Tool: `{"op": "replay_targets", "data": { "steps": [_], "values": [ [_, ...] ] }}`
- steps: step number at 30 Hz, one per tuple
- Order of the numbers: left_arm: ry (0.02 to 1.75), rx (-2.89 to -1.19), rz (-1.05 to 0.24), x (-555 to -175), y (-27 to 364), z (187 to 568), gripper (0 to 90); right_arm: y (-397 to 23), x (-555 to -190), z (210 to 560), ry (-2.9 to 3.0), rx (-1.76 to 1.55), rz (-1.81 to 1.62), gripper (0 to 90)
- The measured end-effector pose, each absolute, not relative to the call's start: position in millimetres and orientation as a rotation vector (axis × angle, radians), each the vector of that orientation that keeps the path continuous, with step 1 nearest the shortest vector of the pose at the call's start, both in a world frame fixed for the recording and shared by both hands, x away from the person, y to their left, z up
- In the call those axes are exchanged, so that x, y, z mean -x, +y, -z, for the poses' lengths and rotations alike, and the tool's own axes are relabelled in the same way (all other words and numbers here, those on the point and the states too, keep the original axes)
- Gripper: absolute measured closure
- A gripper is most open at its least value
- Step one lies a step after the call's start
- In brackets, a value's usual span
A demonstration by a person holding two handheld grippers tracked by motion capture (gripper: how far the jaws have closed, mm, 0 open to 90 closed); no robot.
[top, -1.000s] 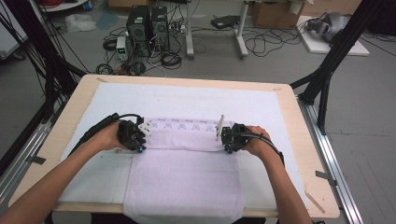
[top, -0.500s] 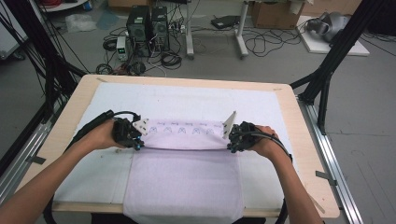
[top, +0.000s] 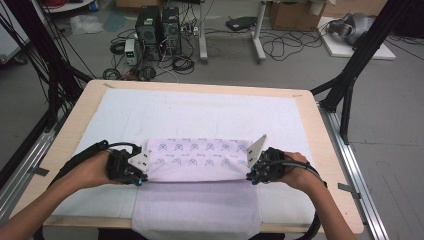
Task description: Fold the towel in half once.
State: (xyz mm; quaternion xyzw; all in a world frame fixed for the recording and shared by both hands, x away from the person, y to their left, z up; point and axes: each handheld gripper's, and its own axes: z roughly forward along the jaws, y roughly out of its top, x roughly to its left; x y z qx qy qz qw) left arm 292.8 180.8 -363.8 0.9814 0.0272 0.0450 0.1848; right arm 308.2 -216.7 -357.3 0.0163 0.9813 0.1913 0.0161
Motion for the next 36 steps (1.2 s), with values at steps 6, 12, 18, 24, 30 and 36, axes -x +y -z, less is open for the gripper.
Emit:
{"op": "replay_targets", "data": {
  "steps": [6,12,18,24,30,36],
  "values": [
    [0.056,-2.686,-0.074,-256,188,356,85.5,-223,-277,352,3.112,0.064,-0.693,85.1],
    [-0.01,-2.578,-0.157,-233,198,354,44.2,-233,-255,343,3.153,0.102,-0.847,57.1],
    [0.175,-2.478,-0.288,-261,210,351,41.7,-233,-280,344,2.996,-0.165,-0.876,37.2],
    [0.346,-2.464,-0.392,-301,210,356,41.9,-222,-322,355,2.87,-0.513,-0.766,35.1],
    [0.434,-2.493,-0.391,-339,201,365,42.1,-224,-355,365,2.798,-0.713,-0.65,39.2],
    [0.508,-2.492,-0.36,-371,197,378,43.2,-227,-379,379,2.822,-0.791,-0.579,42.9]
  ]
}}
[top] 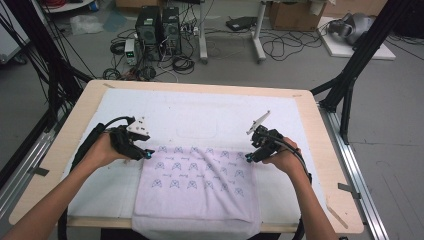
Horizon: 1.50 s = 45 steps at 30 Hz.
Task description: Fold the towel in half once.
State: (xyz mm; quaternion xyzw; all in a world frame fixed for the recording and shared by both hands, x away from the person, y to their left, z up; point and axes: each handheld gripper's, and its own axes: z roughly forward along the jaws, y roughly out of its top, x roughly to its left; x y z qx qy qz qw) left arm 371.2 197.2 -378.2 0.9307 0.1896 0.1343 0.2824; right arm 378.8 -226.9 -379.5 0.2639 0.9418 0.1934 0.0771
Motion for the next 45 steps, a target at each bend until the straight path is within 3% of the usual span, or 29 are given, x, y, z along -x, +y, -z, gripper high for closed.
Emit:
{"op": "replay_targets", "data": {
  "steps": [5,11,14,15,17,19,30,45],
  "values": [
    [0.541,-2.515,-0.279,-387,198,392,44.5,-226,-393,392,2.871,-0.807,-0.546,47.6],
    [0.549,-2.557,-0.202,-399,194,407,51.7,-224,-405,405,2.944,-0.828,-0.459,63.2],
    [0.559,-2.576,-0.15,-400,192,412,66.0,-222,-406,406,2.963,-0.806,-0.437,81.3],
    [0.571,-2.579,-0.131,-400,191,413,74.5,-221,-406,405,2.958,-0.787,-0.441,84.4],
    [0.592,-2.583,-0.118,-399,188,413,83.7,-220,-406,404,2.956,-0.774,-0.428,85.3],
    [0.594,-2.597,-0.129,-399,187,412,85.5,-219,-405,402,2.941,-0.749,-0.411,86.0],
    [0.6,-2.539,-0.308,-415,194,385,86.6,-222,-404,378,2.699,-0.748,-0.486,87.0],
    [0.595,-2.474,-0.506,-494,184,315,86.7,-236,-454,329,2.395,-0.883,-0.644,87.2]
  ]
}}
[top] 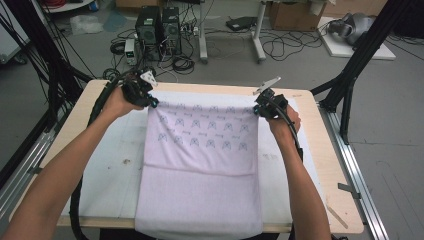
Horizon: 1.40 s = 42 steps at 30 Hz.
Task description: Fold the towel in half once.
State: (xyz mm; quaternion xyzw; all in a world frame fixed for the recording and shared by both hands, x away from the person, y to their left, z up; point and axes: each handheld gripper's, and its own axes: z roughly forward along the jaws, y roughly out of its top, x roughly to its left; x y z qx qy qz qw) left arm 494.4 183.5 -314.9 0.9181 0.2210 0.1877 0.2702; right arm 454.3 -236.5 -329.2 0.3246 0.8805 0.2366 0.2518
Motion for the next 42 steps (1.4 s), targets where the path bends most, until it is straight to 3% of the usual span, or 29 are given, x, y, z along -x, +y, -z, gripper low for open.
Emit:
{"op": "replay_targets", "data": {
  "steps": [2,3,5,6,7,9,21,30,42],
  "values": [
    [0.591,-2.449,-0.545,-501,181,308,86.3,-239,-459,322,2.341,-0.917,-0.69,86.2],
    [0.587,-2.444,-0.546,-501,181,308,83.7,-241,-461,321,2.347,-0.911,-0.715,79.7],
    [0.598,-2.45,-0.555,-501,178,313,59.6,-242,-460,322,2.329,-0.928,-0.704,53.9],
    [0.593,-2.455,-0.55,-499,178,315,49.5,-243,-459,322,2.337,-0.938,-0.7,53.3],
    [0.582,-2.459,-0.538,-496,179,317,45.1,-246,-456,322,2.361,-0.921,-0.731,52.4],
    [0.561,-2.455,-0.516,-490,181,321,40.8,-249,-451,321,2.399,-0.889,-0.773,45.5],
    [0.351,-2.509,-0.276,-432,184,349,22.0,-232,-416,336,2.777,-0.578,-0.749,24.1],
    [0.193,-2.622,-0.154,-402,181,374,24.6,-212,-386,363,2.962,-0.24,-0.533,22.5],
    [0.113,-2.755,-0.116,-389,174,398,32.3,-201,-367,396,3.043,-0.02,-0.366,52.2]
  ]
}}
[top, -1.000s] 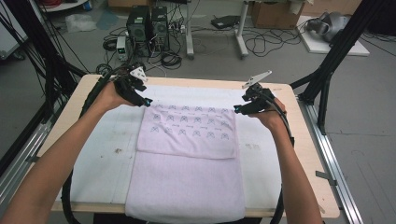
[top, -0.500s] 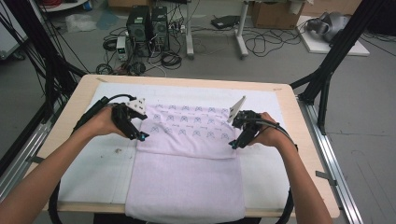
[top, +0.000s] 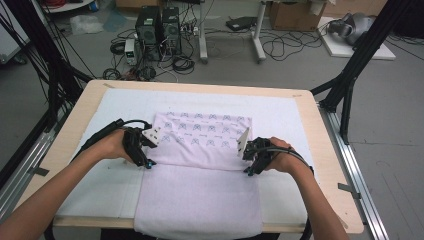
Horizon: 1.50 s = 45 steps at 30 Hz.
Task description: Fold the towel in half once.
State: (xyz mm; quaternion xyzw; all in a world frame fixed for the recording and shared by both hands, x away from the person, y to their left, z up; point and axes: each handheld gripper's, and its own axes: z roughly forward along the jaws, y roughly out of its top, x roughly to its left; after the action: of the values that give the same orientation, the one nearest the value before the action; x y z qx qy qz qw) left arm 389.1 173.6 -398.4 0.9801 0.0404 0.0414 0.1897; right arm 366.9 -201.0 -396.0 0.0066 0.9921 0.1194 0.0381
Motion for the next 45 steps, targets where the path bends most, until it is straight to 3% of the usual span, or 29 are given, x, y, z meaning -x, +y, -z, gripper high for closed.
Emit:
{"op": "replay_targets", "data": {
  "steps": [6,9,14,21,32,45],
  "values": [
    [0.1,-2.788,-0.106,-389,172,402,40.9,-195,-368,402,3.063,0.032,-0.27,71.1],
    [0.056,-2.81,-0.103,-388,171,403,51.9,-194,-369,404,3.07,0.042,-0.263,80.8],
    [0.019,-2.839,-0.112,-388,168,407,60.3,-197,-370,401,3.051,0.038,-0.28,83.5],
    [0.03,-2.853,-0.113,-387,168,405,84.4,-201,-370,397,3.046,0.027,-0.321,84.4],
    [0.035,-2.79,-0.119,-365,172,379,85.5,-220,-360,375,3.039,-0.004,-0.512,84.6],
    [0.02,-2.769,-0.109,-304,177,369,85.4,-224,-312,360,3.07,0.063,-0.535,84.5]
  ]
}}
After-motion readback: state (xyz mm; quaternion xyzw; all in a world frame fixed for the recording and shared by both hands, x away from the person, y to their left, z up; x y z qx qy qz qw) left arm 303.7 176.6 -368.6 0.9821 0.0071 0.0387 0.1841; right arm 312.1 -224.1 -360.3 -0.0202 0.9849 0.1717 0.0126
